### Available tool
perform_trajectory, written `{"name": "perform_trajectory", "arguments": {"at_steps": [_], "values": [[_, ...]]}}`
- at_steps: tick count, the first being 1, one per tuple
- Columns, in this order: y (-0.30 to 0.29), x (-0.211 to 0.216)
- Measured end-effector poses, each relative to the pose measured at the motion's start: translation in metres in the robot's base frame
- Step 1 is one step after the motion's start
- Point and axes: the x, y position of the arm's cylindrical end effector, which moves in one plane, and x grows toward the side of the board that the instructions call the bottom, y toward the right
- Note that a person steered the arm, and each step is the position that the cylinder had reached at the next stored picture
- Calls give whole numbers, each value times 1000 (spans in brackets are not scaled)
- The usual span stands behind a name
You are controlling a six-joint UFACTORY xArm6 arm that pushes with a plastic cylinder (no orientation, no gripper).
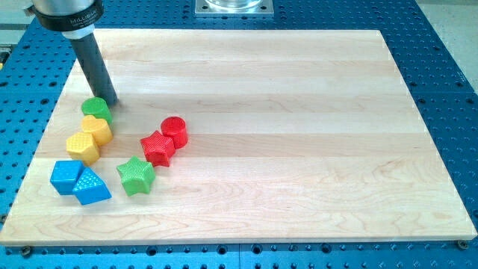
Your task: Nudge the yellow blocks to the left
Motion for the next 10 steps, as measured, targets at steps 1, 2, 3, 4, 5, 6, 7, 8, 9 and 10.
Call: {"name": "perform_trajectory", "arguments": {"at_steps": [1,2,3,4,5,6,7,8,9,10], "values": [[0,1],[0,1],[14,7],[54,17],[65,49],[60,65],[42,69],[28,69],[23,69],[23,78]]}}
